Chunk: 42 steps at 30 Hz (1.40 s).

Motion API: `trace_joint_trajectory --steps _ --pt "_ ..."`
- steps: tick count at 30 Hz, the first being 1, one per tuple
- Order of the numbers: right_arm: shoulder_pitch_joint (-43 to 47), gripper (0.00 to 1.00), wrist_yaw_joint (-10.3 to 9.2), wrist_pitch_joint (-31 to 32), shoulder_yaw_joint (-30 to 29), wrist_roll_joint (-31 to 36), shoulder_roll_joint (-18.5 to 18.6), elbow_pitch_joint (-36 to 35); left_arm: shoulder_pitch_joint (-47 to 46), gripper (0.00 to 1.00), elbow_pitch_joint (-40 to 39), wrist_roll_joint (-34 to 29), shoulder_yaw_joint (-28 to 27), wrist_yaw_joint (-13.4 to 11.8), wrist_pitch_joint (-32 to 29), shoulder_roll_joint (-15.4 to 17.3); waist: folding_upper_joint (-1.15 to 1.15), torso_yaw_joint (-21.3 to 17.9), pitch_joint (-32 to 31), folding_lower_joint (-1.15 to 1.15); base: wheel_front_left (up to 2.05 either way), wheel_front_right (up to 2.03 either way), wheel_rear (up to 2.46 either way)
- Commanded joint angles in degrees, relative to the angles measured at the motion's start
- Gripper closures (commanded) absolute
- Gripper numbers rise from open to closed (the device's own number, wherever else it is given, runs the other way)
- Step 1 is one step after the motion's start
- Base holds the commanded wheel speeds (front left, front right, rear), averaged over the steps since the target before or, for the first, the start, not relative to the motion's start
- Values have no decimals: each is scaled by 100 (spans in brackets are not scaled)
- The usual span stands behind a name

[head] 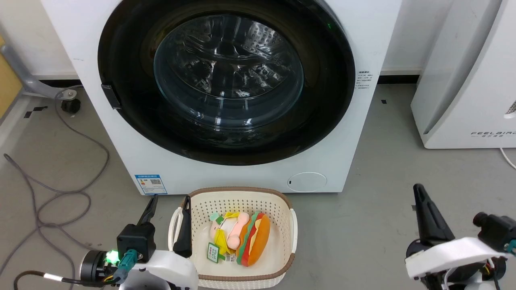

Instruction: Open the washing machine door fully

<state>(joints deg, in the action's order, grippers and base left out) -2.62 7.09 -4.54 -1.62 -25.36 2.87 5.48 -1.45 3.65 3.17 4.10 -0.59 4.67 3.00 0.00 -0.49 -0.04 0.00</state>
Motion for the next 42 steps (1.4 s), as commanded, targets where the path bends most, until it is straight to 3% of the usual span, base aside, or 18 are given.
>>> trace_joint_trajectory --steps 1,19,33,42 --pt "-120 100 13 -63 -29 -263 0 55 -98 0 25 27 27 -28 64 -1 0 -5 3 0 0 0 0" --pt "-1854 100 19 -25 -405 -2050 336 1077 -263 0 -65 114 103 -68 273 -3 0 -82 277 0 0 0 0" --pt "-4245 100 23 293 -102 -2810 1042 2729 -646 0 -297 140 194 -9 436 -5 0 32 871 0 0 0 0" --pt "-5812 100 26 1023 414 -3001 1305 3985 -863 0 -412 172 262 7 540 -7 0 109 1217 0 0 0 0"
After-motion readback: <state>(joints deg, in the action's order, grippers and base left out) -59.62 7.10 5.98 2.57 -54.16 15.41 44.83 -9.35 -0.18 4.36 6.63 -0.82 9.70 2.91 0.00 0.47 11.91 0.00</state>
